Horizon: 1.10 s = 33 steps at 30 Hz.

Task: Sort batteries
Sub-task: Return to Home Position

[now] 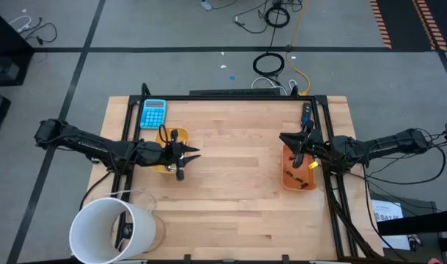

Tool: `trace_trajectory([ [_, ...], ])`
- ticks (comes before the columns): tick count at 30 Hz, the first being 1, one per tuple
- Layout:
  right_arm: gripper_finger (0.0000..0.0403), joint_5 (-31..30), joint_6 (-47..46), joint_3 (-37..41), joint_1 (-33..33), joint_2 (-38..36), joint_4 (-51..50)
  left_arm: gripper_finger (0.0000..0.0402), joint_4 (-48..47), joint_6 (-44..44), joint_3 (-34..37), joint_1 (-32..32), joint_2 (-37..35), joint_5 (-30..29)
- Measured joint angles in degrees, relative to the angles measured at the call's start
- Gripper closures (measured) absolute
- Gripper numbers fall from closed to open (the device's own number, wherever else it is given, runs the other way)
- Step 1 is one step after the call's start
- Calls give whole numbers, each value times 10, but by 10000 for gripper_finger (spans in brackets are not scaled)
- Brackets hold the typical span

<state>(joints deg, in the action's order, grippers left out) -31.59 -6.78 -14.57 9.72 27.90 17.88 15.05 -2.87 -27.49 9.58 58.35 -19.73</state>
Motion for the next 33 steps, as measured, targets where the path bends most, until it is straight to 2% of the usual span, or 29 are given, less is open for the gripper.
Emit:
trace_trajectory([
  [3, 378, 43, 15, 37, -38, -21, 36, 320, -27, -5, 0, -6, -18, 2],
  [6, 397, 111, 40, 72, -78, -36, 117, 346, -48, -7, 0, -17, -37, 10],
  [9, 399, 155, 56, 93, -119, -52, 167, 371, -46, -7, 5, -29, -60, 20],
  [15, 402, 228, 64, 95, -196, -75, 162, 396, 2, 29, 71, -55, -114, 47],
  [18, 402, 231, 94, 96, -226, -93, 159, 393, 2, 53, 98, -58, -133, 41],
  [23, 402, 275, 126, 97, -265, -157, 162, 393, 8, 71, 139, -58, -177, 7],
  [30, 403, 274, 115, 132, -308, -237, 158, 393, 26, 87, 201, -58, -276, -25],
  [33, 403, 274, 106, 139, -321, -255, 115, 393, 13, 106, 218, -58, -310, -53],
])
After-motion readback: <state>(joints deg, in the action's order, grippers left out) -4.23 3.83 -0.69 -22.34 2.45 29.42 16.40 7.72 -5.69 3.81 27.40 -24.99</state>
